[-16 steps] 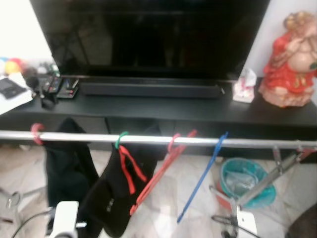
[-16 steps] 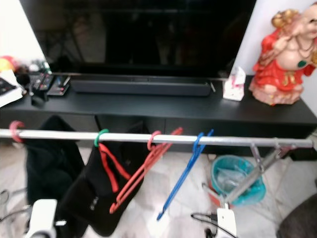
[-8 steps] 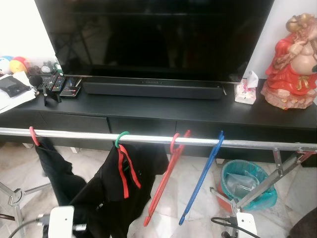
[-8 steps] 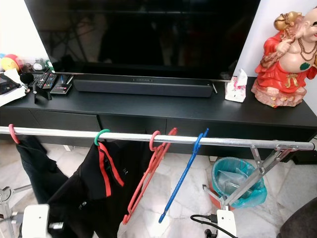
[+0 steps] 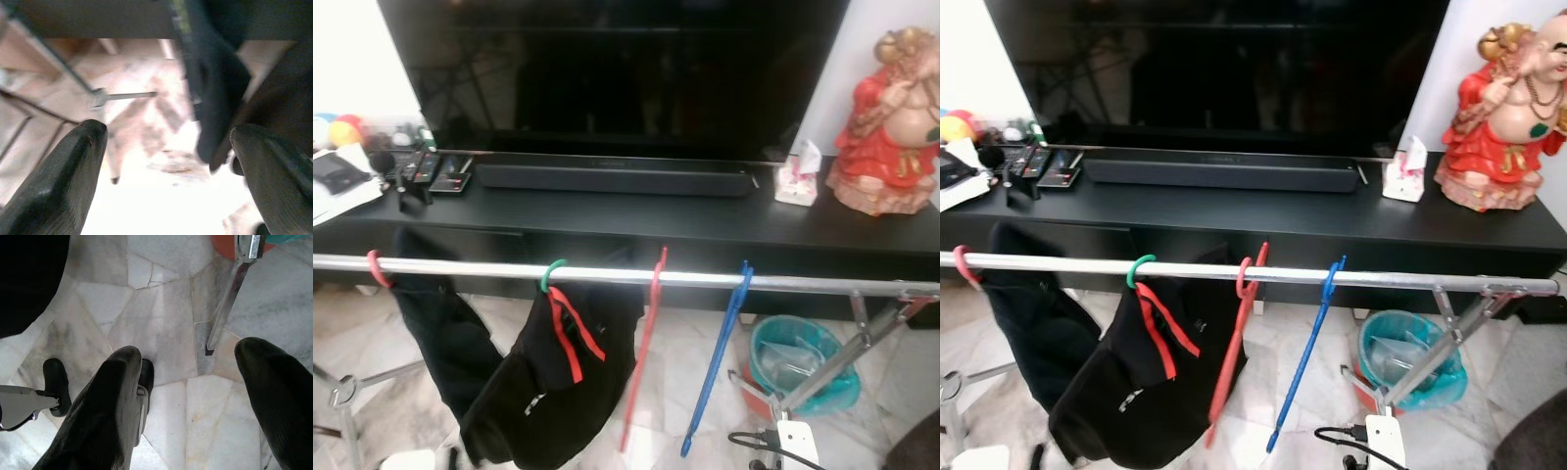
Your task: Hang hanger
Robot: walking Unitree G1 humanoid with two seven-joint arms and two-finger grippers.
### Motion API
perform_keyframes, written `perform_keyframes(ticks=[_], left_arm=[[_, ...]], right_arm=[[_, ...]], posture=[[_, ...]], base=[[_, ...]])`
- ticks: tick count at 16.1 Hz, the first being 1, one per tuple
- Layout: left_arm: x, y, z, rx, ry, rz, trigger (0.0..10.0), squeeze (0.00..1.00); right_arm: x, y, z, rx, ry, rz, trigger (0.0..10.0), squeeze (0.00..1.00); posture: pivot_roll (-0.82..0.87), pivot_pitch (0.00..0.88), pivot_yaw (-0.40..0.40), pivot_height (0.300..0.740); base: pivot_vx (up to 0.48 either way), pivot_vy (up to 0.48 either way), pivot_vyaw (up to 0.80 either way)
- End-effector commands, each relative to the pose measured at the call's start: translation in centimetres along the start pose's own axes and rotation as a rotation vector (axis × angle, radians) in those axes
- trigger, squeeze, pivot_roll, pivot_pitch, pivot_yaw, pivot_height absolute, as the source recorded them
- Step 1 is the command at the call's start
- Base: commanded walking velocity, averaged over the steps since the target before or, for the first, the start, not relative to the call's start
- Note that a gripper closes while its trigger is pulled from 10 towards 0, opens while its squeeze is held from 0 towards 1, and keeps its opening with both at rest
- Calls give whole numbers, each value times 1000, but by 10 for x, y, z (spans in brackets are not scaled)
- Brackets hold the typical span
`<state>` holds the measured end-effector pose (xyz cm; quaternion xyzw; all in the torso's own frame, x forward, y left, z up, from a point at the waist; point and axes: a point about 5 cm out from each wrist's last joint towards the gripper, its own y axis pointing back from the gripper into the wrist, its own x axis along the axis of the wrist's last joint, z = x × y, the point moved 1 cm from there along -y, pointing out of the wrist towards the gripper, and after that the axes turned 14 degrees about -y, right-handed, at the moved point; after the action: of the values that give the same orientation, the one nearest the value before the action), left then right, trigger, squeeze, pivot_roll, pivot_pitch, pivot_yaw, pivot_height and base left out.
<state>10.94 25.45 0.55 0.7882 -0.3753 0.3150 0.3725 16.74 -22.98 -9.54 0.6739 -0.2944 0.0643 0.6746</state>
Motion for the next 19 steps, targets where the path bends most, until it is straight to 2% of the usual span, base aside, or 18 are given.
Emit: perform_keyframes(ticks=[1,4,6,8,10,12,14,16,17,19], left_arm=[[-4,3,-8,55,-1,-15,10000,0],[20,6,-18,108,17,78,10000,0],[50,1,-29,147,40,203,10000,0],[82,-17,-37,199,60,288,10000,0],[94,-41,-26,149,66,274,10000,0],[103,-67,-15,102,139,223,10000,0],[114,-83,-4,25,119,232,10000,0],[126,-98,-11,45,97,255,10000,0],[135,-106,-20,78,111,271,10000,0],[146,-110,-31,112,102,313,10000,0]], right_arm=[[0,0,2,-4,7,-11,10000,0],[1,0,2,-1,12,-11,10000,0],[2,0,2,-2,9,-8,10000,0],[2,0,2,-2,10,-7,10000,0],[3,0,1,1,6,-5,10000,0],[3,0,0,-1,-7,1,10000,0],[3,0,-1,-2,-11,1,10000,0],[3,0,-1,-3,-16,3,10000,0],[3,0,-1,-5,-22,6,10000,0],[3,0,0,-7,-23,7,10000,0]], posture=[[170,0,-9,740],[172,0,-8,740],[177,0,-12,740],[189,0,-18,740],[176,0,-15,740],[160,0,-15,740],[153,0,-17,740],[140,0,-13,740],[136,0,-11,740],[135,0,-14,740]], base=[[0,0,0],[0,0,0],[0,0,0],[0,0,0],[0,0,0],[0,0,0],[0,0,0],[0,0,0],[0,0,0],[0,0,0]])
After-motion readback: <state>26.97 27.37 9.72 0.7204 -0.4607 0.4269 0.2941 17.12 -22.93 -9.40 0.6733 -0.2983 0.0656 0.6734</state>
